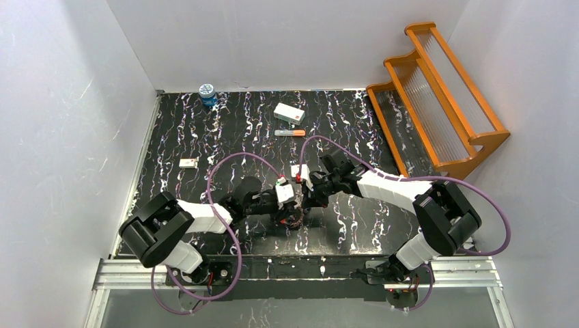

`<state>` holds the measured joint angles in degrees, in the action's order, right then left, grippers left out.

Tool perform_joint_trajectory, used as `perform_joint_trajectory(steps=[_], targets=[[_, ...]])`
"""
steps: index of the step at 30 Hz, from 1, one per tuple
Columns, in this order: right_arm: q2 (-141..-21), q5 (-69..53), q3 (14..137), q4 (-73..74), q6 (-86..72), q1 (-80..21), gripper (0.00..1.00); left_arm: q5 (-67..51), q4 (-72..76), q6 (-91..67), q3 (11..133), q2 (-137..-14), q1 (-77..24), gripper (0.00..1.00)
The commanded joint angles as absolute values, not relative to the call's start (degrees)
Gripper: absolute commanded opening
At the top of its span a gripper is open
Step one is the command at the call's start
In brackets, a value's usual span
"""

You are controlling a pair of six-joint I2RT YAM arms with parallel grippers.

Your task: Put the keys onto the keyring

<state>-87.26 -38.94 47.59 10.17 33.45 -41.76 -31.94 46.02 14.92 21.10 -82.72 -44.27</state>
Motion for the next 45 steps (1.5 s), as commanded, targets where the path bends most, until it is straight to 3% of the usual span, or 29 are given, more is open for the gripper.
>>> perform_joint_trajectory(steps=[1, 8, 14, 18, 26, 28, 34, 40, 45], targets=[[-84.9, -42.0, 49.4, 8.6, 34.2, -42.0, 0.01, -31.7, 49.0, 14.2, 23.0, -83.7, -45.0, 0.28], [-84.6, -42.4, 49.1, 8.2, 34.2, -42.0, 0.01, -32.0, 50.1, 13.1, 24.0, -85.6, -45.2, 0.2], [-84.5, -42.6, 48.7, 7.5, 34.4, -42.0, 0.01, -32.4, 50.7, 12.5, 24.7, -87.2, -45.4, 0.0], [-83.7, -42.3, 48.1, 5.6, 33.4, -42.0, 0.01, -30.8, 50.8, 11.8, 24.2, -86.8, -45.4, 0.0], [-76.9, -39.5, 39.4, -12.3, 23.6, -39.5, 0.56, -27.5, 53.2, 8.4, 19.8, -81.6, -45.4, 0.0], [-75.1, -41.2, 37.0, -16.5, 21.6, -37.8, 0.63, -26.6, 54.4, 6.7, 18.5, -80.1, -45.4, 0.0], [-74.2, -48.7, 33.6, -20.2, 21.0, -34.5, 0.63, -23.2, 60.0, 3.8, 13.6, -74.6, -45.4, 0.0], [-77.7, -57.8, 33.9, -22.1, 21.5, -34.5, 0.52, -24.0, 64.5, 3.2, 11.2, -72.3, -45.4, 0.0], [-81.3, -60.0, 35.5, -23.8, 21.2, -34.5, 0.51, -24.2, 65.8, 2.9, 10.7, -71.8, -45.4, 0.0]])
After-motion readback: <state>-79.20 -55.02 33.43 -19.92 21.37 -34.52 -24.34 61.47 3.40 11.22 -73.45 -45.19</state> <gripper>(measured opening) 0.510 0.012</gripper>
